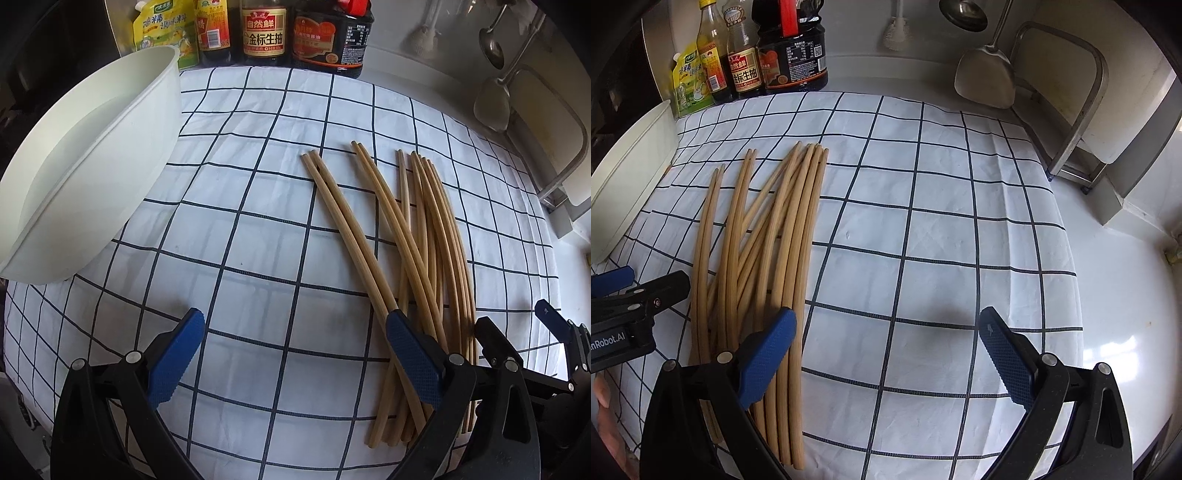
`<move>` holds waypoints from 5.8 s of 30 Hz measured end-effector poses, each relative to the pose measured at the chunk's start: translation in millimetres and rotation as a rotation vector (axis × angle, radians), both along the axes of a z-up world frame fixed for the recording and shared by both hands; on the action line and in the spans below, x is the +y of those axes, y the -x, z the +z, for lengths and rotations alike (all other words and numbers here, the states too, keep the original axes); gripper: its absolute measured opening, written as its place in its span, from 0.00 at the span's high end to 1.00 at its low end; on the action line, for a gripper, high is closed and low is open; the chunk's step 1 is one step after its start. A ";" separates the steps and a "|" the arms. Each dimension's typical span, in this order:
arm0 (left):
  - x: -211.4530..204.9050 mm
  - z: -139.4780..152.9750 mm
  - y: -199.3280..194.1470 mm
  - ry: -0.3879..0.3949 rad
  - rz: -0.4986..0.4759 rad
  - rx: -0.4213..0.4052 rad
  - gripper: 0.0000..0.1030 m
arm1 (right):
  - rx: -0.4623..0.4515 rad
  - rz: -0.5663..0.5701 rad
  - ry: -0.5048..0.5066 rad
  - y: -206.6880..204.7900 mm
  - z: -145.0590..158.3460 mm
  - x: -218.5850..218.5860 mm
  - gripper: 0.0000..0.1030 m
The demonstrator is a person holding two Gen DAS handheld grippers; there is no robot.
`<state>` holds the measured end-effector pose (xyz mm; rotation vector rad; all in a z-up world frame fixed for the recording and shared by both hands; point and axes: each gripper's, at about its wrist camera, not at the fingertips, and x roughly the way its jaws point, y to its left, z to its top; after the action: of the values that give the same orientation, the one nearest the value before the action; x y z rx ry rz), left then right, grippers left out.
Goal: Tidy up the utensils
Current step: 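Move both tools down toward the wooden chopstick bundle, then close the left gripper on one chopstick while the right gripper grasps another chopstick, then carry the chopstick in the left gripper over the white bowl while the right gripper carries its chopstick there, then open the left gripper into the bowl while the right gripper releases its chopstick there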
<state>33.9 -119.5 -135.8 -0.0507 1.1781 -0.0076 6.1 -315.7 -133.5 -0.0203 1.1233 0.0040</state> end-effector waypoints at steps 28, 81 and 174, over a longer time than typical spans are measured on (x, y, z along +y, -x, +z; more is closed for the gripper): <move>-1.6 -2.0 6.1 -0.017 0.013 -0.006 0.06 | 0.003 -0.017 0.009 3.0 -4.1 -7.8 0.08; 38.8 -7.2 10.3 -0.118 0.022 0.019 0.05 | -0.017 0.017 0.038 -3.5 -4.0 6.6 0.09; 278.4 66.6 -127.9 0.027 -0.094 -0.003 0.92 | 0.075 0.269 -0.305 -140.9 62.6 330.5 0.94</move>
<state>161.8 158.9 -69.2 -0.0189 1.1764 -0.1057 147.1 14.8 -70.9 0.1024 1.1776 0.4184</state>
